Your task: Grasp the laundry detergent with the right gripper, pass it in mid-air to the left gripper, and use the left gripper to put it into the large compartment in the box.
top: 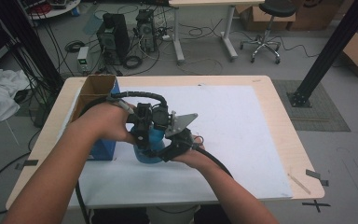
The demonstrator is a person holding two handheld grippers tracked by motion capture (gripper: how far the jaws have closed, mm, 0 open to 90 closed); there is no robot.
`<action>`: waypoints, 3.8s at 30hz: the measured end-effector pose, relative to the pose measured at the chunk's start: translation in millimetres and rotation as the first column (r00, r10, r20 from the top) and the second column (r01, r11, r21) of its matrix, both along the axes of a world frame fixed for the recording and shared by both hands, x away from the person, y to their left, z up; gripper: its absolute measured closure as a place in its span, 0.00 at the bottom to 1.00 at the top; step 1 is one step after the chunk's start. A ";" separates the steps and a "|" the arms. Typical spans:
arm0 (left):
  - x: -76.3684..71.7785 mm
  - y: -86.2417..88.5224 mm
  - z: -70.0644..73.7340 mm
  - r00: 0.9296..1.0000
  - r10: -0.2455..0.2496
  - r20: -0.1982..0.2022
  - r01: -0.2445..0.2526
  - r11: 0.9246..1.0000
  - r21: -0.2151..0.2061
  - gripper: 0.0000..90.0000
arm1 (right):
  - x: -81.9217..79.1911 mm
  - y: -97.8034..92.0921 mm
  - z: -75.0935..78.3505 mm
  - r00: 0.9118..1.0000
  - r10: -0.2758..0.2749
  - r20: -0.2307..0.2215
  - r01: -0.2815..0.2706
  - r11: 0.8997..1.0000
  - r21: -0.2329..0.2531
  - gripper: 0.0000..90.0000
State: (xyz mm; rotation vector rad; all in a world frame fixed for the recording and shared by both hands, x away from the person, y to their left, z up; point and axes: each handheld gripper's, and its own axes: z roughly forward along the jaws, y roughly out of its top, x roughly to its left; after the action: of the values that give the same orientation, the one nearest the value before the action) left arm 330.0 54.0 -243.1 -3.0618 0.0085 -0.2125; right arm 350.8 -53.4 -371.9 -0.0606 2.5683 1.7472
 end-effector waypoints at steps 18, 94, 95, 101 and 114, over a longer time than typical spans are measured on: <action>4.4 2.4 9.4 1.000 0.026 -0.011 -0.026 1.000 0.017 0.43 | 3.2 -14.2 7.1 0.999 0.009 -0.042 -0.010 1.000 -0.023 0.13; 83.8 154.8 161.3 0.248 0.961 -0.122 -0.968 0.240 -0.077 0.43 | -4.0 -127.3 88.8 0.995 0.093 0.044 -0.016 0.563 -0.826 0.00; 84.5 159.4 161.4 0.224 0.967 -0.119 -0.973 0.216 -0.081 0.43 | -3.6 -128.2 89.6 0.994 0.093 0.049 -0.012 0.563 -0.826 0.00; 86.8 176.9 158.2 0.129 0.987 -0.092 -0.989 0.120 -0.091 0.43 | -2.7 -131.1 91.7 0.995 0.087 0.054 -0.005 0.567 -0.824 0.00; 87.2 184.3 138.5 0.112 0.990 -0.082 -0.991 0.105 -0.080 0.43 | -1.4 -131.1 88.8 0.994 0.088 0.060 -0.001 0.571 -0.821 0.00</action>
State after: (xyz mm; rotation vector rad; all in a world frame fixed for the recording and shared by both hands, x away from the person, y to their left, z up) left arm 417.2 238.3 -104.6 -2.3183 -2.0719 -0.0732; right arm 349.5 -184.5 -283.1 -0.2229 3.0513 0.3533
